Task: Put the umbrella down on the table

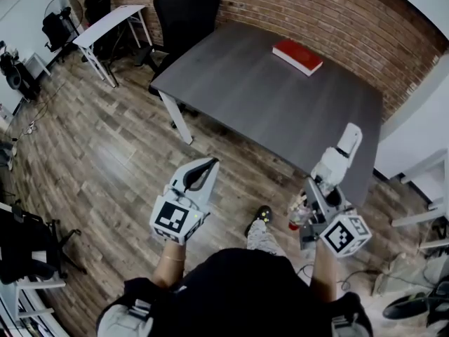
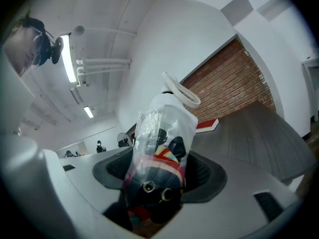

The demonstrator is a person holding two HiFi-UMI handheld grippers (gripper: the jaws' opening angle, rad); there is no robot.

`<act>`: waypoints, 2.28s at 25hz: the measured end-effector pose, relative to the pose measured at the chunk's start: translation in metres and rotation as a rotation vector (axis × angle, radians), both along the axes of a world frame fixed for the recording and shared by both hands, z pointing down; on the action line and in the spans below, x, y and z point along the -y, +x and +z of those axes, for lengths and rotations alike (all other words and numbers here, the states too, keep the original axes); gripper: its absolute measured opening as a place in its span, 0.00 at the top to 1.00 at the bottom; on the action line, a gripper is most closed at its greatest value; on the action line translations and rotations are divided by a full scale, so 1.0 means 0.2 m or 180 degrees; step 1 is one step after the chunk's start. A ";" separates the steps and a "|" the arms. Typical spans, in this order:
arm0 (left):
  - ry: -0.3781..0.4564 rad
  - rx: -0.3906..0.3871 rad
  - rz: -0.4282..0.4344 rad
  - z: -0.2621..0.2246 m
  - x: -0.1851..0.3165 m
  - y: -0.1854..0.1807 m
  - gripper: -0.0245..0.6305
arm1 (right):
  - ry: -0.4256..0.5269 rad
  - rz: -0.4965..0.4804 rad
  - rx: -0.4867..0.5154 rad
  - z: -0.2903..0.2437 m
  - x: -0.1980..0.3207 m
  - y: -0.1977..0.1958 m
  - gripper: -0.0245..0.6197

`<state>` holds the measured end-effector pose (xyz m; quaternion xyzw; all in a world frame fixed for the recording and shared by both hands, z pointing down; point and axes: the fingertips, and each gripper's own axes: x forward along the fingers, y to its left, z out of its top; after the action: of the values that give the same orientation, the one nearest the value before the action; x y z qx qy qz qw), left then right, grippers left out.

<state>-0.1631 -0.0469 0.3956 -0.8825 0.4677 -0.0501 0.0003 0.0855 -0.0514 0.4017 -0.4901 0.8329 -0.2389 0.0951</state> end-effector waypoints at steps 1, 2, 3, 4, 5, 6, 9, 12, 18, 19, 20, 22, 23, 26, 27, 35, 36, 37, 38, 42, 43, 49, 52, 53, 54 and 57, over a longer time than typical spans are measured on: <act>0.0000 0.0013 -0.0017 0.00 0.04 0.01 0.96 | -0.0001 -0.0022 0.0016 0.00 0.05 0.01 0.51; 0.0007 0.0018 -0.0039 -0.01 0.09 0.02 0.96 | -0.0003 -0.0050 0.0039 0.00 0.10 0.01 0.51; 0.0024 0.0018 -0.0060 -0.01 0.13 0.02 0.96 | -0.0003 -0.0079 0.0064 0.00 0.15 0.01 0.51; 0.0051 0.0016 -0.0078 -0.02 0.17 0.02 0.96 | -0.0013 -0.0094 0.0076 0.01 0.19 0.02 0.51; 0.0073 0.0016 -0.0096 -0.02 0.20 0.02 0.96 | -0.0032 -0.0093 0.0072 0.02 0.23 0.03 0.51; 0.0070 0.0028 -0.0122 -0.02 0.24 0.02 0.96 | -0.0050 -0.0088 0.0059 0.03 0.28 0.04 0.51; 0.0083 0.0064 -0.0194 -0.03 0.36 0.02 0.96 | -0.0083 -0.0100 0.0035 0.04 0.42 0.07 0.51; 0.0138 0.0058 -0.0232 -0.06 0.49 0.05 0.96 | -0.0043 -0.0187 0.0032 0.01 0.56 0.08 0.51; 0.0148 0.0060 -0.0245 -0.08 0.73 0.17 0.96 | -0.0128 -0.0247 -0.0023 0.04 0.80 0.17 0.51; 0.0143 0.0054 -0.0248 -0.08 0.77 0.19 0.96 | -0.0137 -0.0265 -0.0028 0.04 0.83 0.18 0.51; 0.0114 0.0052 -0.0255 -0.08 0.81 0.21 0.96 | -0.0146 -0.0285 -0.0032 0.05 0.87 0.19 0.51; 0.0036 0.0060 -0.0260 -0.06 0.88 0.25 0.96 | -0.0160 -0.0311 -0.0037 0.06 0.94 0.22 0.51; 0.0018 0.0067 -0.0253 -0.05 0.92 0.27 0.96 | -0.0168 -0.0311 -0.0040 0.06 0.97 0.24 0.51; 0.0001 0.0118 -0.0221 -0.03 1.01 0.34 0.96 | -0.0212 -0.0282 -0.0033 0.08 1.05 0.30 0.51; 0.0013 0.0129 -0.0207 -0.03 1.04 0.36 0.96 | -0.0232 -0.0266 -0.0023 0.10 1.07 0.33 0.51; -0.0050 0.0233 -0.0119 -0.03 1.20 0.54 0.96 | -0.0295 -0.0226 0.0042 0.14 1.20 0.49 0.51; -0.0044 0.0243 -0.0102 -0.03 1.21 0.57 0.96 | -0.0303 -0.0221 0.0050 0.15 1.21 0.50 0.51; -0.0040 0.0250 -0.0090 -0.03 1.22 0.59 0.96 | -0.0312 -0.0218 0.0060 0.16 1.23 0.52 0.51; -0.0040 0.0254 -0.0085 -0.03 1.23 0.60 0.96 | -0.0321 -0.0218 0.0069 0.17 1.24 0.53 0.51; -0.0069 0.0286 -0.0082 -0.02 1.27 0.62 0.96 | -0.0340 -0.0242 0.0081 0.19 1.25 0.54 0.51; -0.0051 0.0288 -0.0066 -0.03 1.28 0.63 0.96 | -0.0348 -0.0240 0.0086 0.20 1.25 0.54 0.51; 0.0024 0.0280 0.0020 -0.06 1.33 0.66 0.96 | -0.0432 -0.0177 0.0077 0.24 1.27 0.56 0.51; 0.0119 0.0212 0.0076 -0.06 1.39 0.68 0.96 | -0.0477 -0.0180 0.0021 0.26 1.32 0.55 0.51; 0.0114 0.0199 0.0085 -0.05 1.41 0.67 0.96 | -0.0485 -0.0181 -0.0001 0.27 1.34 0.55 0.51; 0.0100 0.0190 0.0095 -0.05 1.44 0.67 0.96 | -0.0492 -0.0171 -0.0019 0.28 1.36 0.55 0.51; 0.0082 0.0148 0.0142 -0.04 1.52 0.67 0.96 | -0.0538 -0.0089 -0.0057 0.27 1.42 0.55 0.51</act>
<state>-0.0293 -0.3516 0.3873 -0.8912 0.4483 -0.0646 0.0237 0.1960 -0.3356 0.4562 -0.4869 0.8173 -0.3052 0.0426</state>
